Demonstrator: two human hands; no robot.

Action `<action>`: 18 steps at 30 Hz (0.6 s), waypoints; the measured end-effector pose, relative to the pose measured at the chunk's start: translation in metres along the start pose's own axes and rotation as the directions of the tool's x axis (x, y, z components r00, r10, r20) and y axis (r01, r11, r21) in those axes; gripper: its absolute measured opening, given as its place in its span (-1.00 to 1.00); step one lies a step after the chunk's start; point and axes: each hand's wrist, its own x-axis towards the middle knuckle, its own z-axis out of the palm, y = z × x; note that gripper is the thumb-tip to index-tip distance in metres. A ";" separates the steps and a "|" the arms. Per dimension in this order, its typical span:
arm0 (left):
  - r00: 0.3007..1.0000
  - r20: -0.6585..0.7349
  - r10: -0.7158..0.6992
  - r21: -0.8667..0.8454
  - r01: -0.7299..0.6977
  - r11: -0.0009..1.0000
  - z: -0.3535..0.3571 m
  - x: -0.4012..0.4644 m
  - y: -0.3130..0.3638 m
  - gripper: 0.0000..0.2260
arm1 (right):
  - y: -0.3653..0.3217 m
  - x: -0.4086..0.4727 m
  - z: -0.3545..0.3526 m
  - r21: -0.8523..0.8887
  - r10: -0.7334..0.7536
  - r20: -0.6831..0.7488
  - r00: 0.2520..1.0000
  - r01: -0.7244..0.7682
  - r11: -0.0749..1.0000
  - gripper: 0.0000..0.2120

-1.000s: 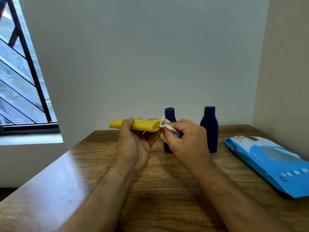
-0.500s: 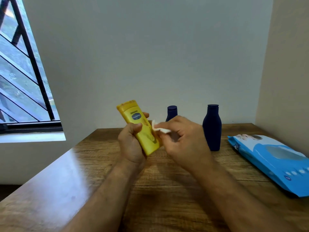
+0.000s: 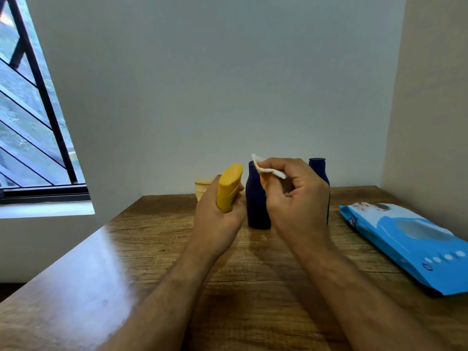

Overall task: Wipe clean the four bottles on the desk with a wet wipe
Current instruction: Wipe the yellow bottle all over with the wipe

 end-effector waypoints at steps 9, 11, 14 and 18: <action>0.990 -0.108 0.094 0.333 -0.053 0.941 -0.005 0.004 -0.017 -0.52 | -0.005 0.000 -0.003 0.030 -0.155 0.006 0.988 0.155 0.988 -0.74; 0.984 -0.144 0.103 0.345 -0.047 0.937 -0.006 0.005 -0.018 -0.51 | -0.005 -0.001 -0.003 0.026 -0.201 0.029 0.979 0.201 0.979 -0.72; 0.983 -0.141 0.117 0.335 -0.064 0.940 -0.007 0.004 -0.018 -0.52 | -0.005 -0.005 -0.002 0.043 -0.303 0.120 0.945 0.300 0.953 -0.72; 0.982 -0.096 0.163 0.361 -0.118 0.925 -0.010 0.003 -0.021 -0.54 | 0.001 -0.007 0.001 0.027 -0.234 0.184 0.955 0.233 0.972 -0.71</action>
